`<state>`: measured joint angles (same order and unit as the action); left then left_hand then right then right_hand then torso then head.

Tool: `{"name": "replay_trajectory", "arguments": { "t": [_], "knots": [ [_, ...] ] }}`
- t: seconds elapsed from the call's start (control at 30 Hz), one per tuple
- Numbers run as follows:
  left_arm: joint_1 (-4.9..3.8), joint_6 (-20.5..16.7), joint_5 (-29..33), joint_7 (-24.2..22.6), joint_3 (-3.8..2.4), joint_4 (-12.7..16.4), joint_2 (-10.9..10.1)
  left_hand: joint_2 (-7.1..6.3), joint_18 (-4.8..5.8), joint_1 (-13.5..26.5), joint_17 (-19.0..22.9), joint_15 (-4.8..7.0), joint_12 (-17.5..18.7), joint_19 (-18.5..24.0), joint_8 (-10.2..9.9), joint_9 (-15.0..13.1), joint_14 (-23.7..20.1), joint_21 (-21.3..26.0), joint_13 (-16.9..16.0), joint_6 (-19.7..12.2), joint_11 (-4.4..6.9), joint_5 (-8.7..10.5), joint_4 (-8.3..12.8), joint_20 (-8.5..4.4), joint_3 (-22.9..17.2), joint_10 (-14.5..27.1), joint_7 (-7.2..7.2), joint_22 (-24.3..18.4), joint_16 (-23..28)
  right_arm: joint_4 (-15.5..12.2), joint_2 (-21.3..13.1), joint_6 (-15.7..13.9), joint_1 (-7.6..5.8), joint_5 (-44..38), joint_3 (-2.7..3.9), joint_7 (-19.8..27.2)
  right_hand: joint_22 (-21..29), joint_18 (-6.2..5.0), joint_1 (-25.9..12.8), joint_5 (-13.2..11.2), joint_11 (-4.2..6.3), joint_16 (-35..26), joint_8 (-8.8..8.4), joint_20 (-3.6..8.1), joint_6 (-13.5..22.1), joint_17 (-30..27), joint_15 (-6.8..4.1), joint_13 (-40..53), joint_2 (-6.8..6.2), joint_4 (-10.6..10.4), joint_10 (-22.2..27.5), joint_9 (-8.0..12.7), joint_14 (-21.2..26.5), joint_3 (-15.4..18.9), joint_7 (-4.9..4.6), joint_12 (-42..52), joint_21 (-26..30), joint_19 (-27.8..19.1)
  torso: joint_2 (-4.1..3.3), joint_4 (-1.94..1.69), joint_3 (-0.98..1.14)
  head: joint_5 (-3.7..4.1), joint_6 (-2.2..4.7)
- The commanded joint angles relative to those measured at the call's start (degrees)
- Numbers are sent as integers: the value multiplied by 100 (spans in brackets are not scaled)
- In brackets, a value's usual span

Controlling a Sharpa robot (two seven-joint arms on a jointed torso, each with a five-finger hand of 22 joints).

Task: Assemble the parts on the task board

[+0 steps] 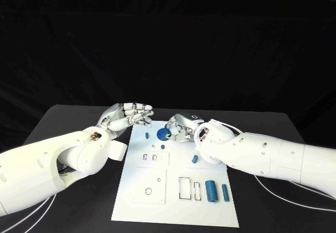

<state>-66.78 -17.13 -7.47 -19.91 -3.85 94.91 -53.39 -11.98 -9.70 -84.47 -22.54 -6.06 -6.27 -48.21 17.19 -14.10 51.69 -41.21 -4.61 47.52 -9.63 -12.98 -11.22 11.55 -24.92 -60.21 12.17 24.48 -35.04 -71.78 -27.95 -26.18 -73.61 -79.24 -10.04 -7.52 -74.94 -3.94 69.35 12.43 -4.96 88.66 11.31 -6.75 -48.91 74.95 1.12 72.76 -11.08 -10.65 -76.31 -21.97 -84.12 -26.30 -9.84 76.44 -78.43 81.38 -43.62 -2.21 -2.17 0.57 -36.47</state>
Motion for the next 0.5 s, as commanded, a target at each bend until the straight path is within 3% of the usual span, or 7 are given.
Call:
{"name": "replay_trajectory", "arguments": {
  "t": [0.03, 0.17, 0.27, 0.5],
  "knots": [
    [-7, 45, -12, -49, -4, -13, -6, 55, -46, -7, -5, -37, 23, 45, -29, -7, -13, -20, -8, -26, -15, 24, 3, -9, 10, 40, 112, 5, 39, -228, -211, -644, -11, 572, 3, 756, -379, 64, 138, 25, 11, 19, -38, 0, -30, 1198, -45, -1, -22, 71, -30, 10, -515, -51, 7, 15, -25, 43, 10, 23, 2, 0, -3],
    [-6, 55, -9, -56, -4, -49, -4, 54, -46, -7, -5, -37, 23, 46, -29, -7, -13, -20, -8, -27, -15, 24, 3, -9, 10, 40, 112, 6, 39, -554, -568, -625, -63, 1134, 11, 1119, -338, 51, 218, 22, 4, 4, -63, 0, -21, 1160, -41, -23, -45, 146, -7, 18, -505, -89, -2, -8, 24, 10, 17, 36, 7, 3, 18],
    [-6, 69, -6, -55, -3, -86, 5, 53, -47, -10, -7, -38, 24, 53, -30, -7, -16, -25, -8, -30, -16, 24, 6, -7, 9, 43, 113, 9, 42, -807, -916, -459, -115, 1561, 16, 1302, -308, 43, 278, 235, -2, -8, -78, -1, -27, 1131, -37, -46, -73, 203, 20, 23, -498, -134, -11, -34, 63, -16, 20, 36, 9, 21, 32],
    [-5, 73, -3, -61, -2, -126, -15, 46, -47, -10, -9, -40, 26, 62, -32, -8, -17, -28, -8, -34, -17, 25, 8, -5, 12, 47, 114, 12, 45, -1096, -1769, 81, -208, 2131, 18, 1557, -331, 47, 484, 93, -11, -4, -121, -10, -32, 1146, -29, -98, -196, 413, 70, 34, -500, -179, -22, -86, 62, -8, 46, 102, 34, 76, 1]
  ]
}}
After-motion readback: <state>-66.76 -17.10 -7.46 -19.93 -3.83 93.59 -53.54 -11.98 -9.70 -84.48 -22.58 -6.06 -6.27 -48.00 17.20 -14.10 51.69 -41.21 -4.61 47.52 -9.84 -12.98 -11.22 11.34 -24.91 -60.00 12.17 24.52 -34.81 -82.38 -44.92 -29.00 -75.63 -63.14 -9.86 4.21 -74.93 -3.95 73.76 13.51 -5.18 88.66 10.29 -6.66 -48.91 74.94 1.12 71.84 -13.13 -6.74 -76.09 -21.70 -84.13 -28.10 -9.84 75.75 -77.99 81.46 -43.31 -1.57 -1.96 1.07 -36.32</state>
